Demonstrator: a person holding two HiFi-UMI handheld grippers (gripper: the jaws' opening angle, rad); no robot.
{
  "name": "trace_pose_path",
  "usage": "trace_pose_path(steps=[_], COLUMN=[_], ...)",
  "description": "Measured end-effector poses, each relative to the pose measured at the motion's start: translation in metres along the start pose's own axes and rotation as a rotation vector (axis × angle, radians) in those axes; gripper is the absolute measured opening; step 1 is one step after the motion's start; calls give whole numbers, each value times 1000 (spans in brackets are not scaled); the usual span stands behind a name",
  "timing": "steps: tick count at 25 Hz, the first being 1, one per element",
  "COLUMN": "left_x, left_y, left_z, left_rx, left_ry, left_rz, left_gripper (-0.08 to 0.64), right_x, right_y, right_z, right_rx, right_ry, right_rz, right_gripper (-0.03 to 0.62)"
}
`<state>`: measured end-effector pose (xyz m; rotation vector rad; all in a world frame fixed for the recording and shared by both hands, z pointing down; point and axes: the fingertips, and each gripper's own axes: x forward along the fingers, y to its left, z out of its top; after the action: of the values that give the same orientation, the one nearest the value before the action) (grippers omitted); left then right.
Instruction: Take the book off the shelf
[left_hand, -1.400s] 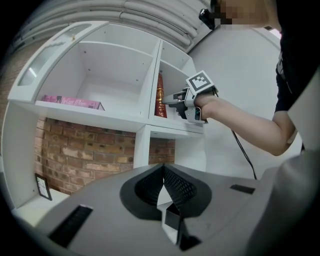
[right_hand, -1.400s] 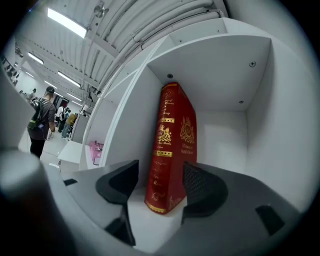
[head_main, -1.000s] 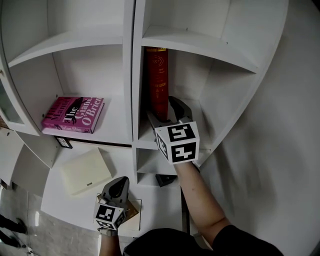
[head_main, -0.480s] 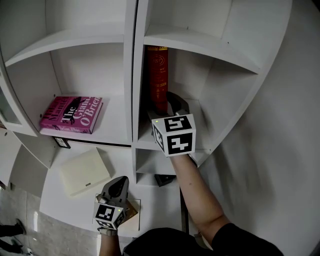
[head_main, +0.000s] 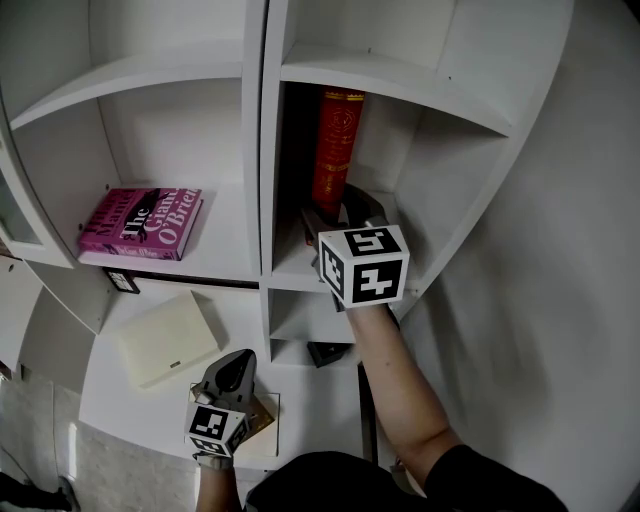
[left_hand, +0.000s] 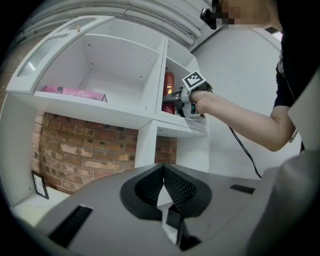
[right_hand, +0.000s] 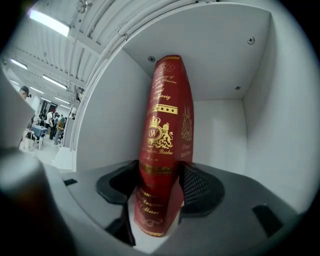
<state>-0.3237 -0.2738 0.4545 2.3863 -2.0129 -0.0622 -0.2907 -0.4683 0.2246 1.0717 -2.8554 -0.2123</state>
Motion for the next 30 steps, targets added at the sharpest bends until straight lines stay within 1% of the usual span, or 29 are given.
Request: trace_pose_path(steps=[15,21,30], left_x=[-22,-35,-56], left_y=[-38,-58,-85], left_z=[4,7,7], left_rx=[22,30,40], left_ry=[9,10,18], left_rz=[-13,-22,-28], left_gripper=[9,9,9], right_x=[-52,-79,-119], right_y=[2,1,1], right_z=[-1,-1,-2], right_rx=[36,51,87], right_ry=[-29,-47,-91], right_rz=[24,20,42], right_gripper=[242,230,213])
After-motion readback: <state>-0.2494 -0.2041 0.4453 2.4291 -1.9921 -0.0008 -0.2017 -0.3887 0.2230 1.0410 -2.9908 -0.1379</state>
